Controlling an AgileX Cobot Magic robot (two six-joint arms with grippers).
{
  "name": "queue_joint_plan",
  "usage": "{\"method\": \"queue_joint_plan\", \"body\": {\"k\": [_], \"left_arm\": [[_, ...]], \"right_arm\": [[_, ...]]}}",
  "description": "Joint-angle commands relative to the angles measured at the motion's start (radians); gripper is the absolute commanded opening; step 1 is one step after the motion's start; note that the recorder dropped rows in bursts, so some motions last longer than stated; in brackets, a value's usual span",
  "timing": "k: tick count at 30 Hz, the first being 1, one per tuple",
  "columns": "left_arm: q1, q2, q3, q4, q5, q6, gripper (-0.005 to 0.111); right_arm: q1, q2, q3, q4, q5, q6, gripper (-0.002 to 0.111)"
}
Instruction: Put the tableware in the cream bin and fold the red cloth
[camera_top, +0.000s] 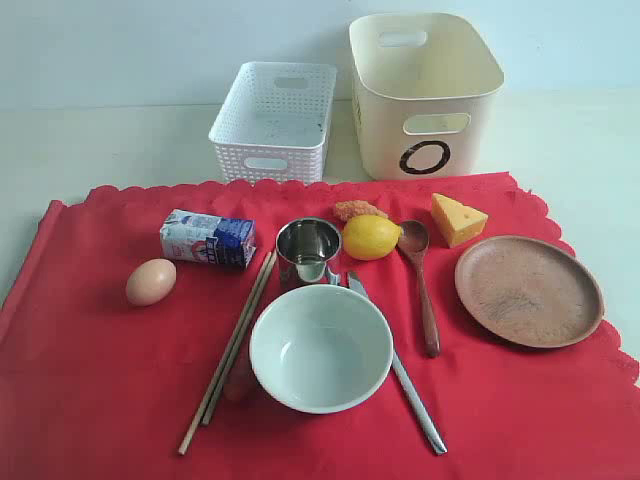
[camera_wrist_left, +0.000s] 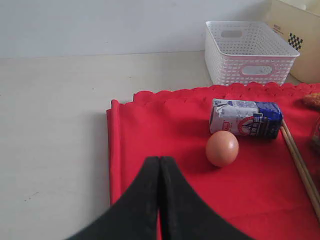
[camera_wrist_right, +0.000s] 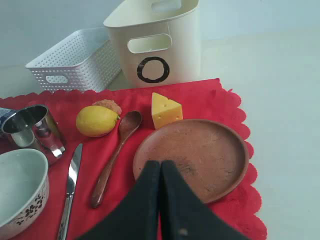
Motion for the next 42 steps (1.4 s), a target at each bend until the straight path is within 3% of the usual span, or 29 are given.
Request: {"method": "queue_joint_plan", "body": {"k": [1, 28, 32, 37, 42], "left_arm": [[-0.005, 0.002, -0.003, 0.002, -0.012, -0.006, 0.000], [-0.005, 0.002, -0.003, 0.002, -0.012, -0.006, 0.000], [-0.005, 0.002, -0.003, 0.002, -0.012, -0.006, 0.000], [-0.005, 0.002, -0.003, 0.002, -0.012, -0.006, 0.000], [-0.005, 0.002, -0.003, 0.002, -0.012, -0.006, 0.000]], "right_arm": [[-0.004, 0.003, 0.001, -0.003, -0.004, -0.005, 0.000], [-0.004, 0.003, 0.001, -0.002, -0.141, -0.005, 0.000], [-0.004, 0.003, 0.001, 0.016, -0.248, -0.002, 0.000], [-0.004, 0.003, 0.001, 0.215, -0.398, -0.004, 0.000], [-0.004, 0.003, 0.001, 0.293, -0.568, -0.004, 0.000]]}}
